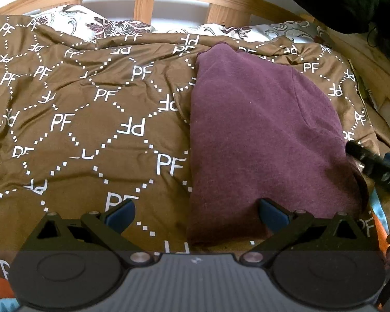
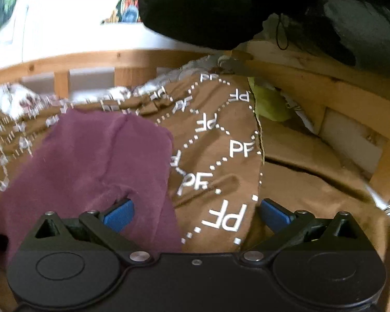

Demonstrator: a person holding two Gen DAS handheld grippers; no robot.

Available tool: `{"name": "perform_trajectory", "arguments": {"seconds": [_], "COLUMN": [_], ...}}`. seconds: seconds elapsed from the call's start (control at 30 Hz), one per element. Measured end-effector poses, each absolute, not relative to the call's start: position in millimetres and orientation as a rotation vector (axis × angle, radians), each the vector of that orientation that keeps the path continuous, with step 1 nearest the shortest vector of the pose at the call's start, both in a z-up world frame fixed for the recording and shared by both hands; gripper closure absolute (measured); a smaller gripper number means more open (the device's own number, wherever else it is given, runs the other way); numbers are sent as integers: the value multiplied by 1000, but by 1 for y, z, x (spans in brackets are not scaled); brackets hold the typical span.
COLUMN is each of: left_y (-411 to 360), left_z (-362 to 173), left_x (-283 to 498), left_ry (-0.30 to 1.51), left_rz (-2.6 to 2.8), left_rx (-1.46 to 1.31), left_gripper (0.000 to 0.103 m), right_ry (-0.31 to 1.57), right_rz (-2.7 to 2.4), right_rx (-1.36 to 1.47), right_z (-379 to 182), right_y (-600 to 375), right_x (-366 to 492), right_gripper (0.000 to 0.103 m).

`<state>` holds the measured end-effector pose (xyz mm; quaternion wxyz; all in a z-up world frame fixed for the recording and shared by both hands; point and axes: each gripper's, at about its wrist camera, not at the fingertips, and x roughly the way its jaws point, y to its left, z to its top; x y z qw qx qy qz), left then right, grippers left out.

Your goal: Fold small clothes

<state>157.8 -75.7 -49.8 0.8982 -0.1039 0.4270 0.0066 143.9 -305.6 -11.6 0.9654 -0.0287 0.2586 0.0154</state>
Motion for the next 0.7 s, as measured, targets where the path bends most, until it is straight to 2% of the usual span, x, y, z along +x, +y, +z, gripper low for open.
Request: {"name": "perform_trajectory", "arguments": {"seconds": [0.23, 0.33, 0.4, 0.43, 0.47, 0.5, 0.53, 0.57, 0.7], "left_y": [-76, -76, -77, -78, -78, -79, -79, -80, -80], "left_z": [-51, -52, -53, -53, -53, -53, -53, -52, -53], "left_x": [157, 157, 157, 156, 156, 156, 156, 155, 156], "left_ry": [878, 875, 874, 872, 871, 869, 867, 863, 859], "left_rz": [12, 10, 11, 8, 5, 2, 0, -1, -3], "left_rx": [-204, -201, -201, -197, -193, -187, -180, -172, -165], "left_gripper": [0, 0, 0, 0, 0, 0, 0, 0, 0], "right_ry": [451, 469, 466, 482, 513, 550, 578, 595, 532], "right_rz": [174, 221, 233, 235, 235, 239, 242, 249, 294], "right_rx": [122, 217, 200, 183, 180, 203, 228, 248, 132], "right_z": [5, 6, 2, 0, -4, -8, -11, -14, -12], "right_y": [-320, -325, -323, -322, -321, -322, -323, -323, -303], "right_x": [157, 180, 197, 205, 216, 226, 233, 238, 229], "right_gripper": [1, 11, 27, 32, 45, 64, 73, 86, 95]}}
